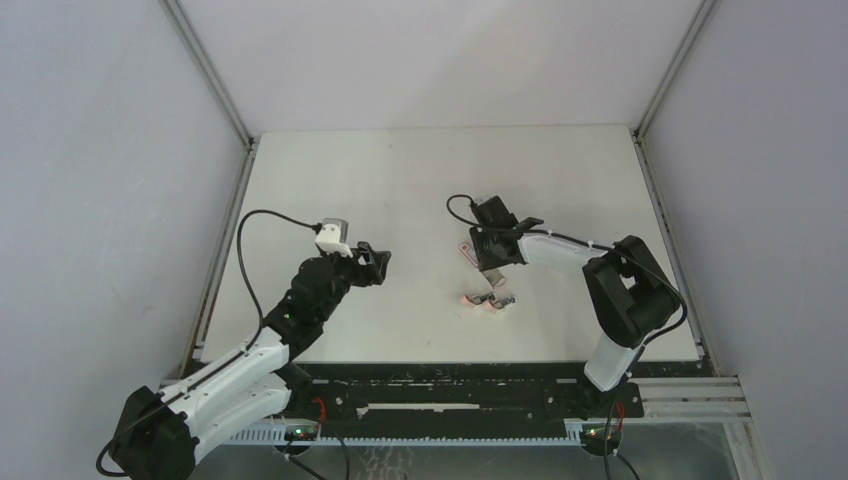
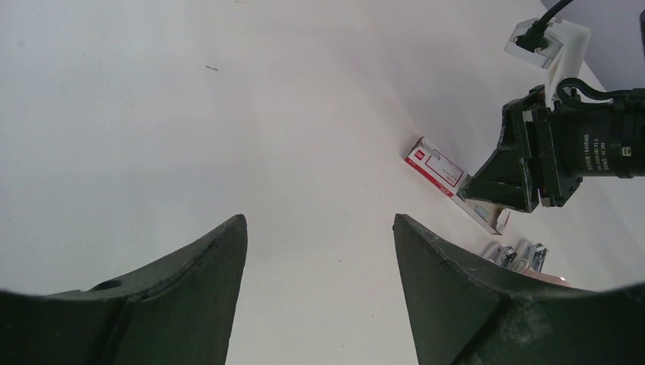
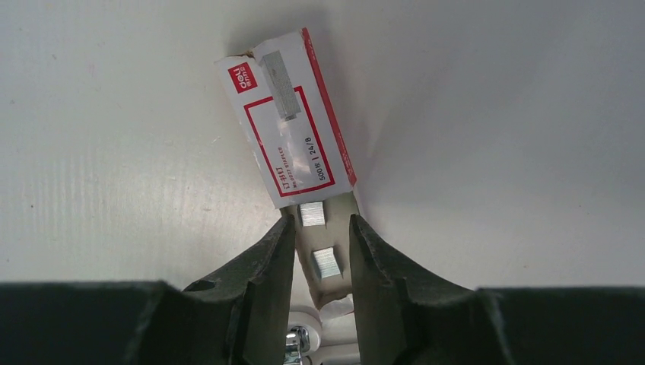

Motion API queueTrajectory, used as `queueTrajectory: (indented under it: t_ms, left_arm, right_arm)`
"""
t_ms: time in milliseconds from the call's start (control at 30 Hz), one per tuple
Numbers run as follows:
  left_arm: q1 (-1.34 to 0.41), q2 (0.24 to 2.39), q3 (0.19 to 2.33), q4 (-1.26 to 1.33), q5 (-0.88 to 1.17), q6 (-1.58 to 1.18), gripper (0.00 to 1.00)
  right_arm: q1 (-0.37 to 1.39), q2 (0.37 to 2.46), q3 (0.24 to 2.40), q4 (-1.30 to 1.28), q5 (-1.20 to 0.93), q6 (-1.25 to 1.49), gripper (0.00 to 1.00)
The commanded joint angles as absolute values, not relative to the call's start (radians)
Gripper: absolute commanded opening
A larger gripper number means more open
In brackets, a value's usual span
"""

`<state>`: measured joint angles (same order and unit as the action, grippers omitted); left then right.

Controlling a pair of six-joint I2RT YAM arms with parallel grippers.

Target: Load the staples into the stapler

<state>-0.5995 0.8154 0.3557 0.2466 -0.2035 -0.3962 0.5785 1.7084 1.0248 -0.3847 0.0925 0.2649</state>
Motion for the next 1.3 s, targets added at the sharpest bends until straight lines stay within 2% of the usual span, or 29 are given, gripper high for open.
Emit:
queueTrajectory:
  t_ms: [0,533,867,1267]
  left_arm:
    - [-0.599,0.798,0.334,0.288,-0.205,-0.367,0.75]
    - [-0.598,0.802,0.331,0.286,-0.209,-0.365,0.75]
    - [-0.598,0.815,0.33,0.288,-0.21,-0.365,0.75]
    - [-0.598,0.807,0.321,0.308,-0.203,-0.383,0.75]
  right_arm:
    - [0.584,1.728,1.068,-0.352,0.099,0.285,0.31]
    - [0.586,1.77,1.068,-0.344,0.095,0.285,0.28]
    - [0.587,1.738,1.068,-0.344,0.086,0.285,0.13]
    - [0.564,1.602,1.068,-0.361,-0.084,0.286,0.09]
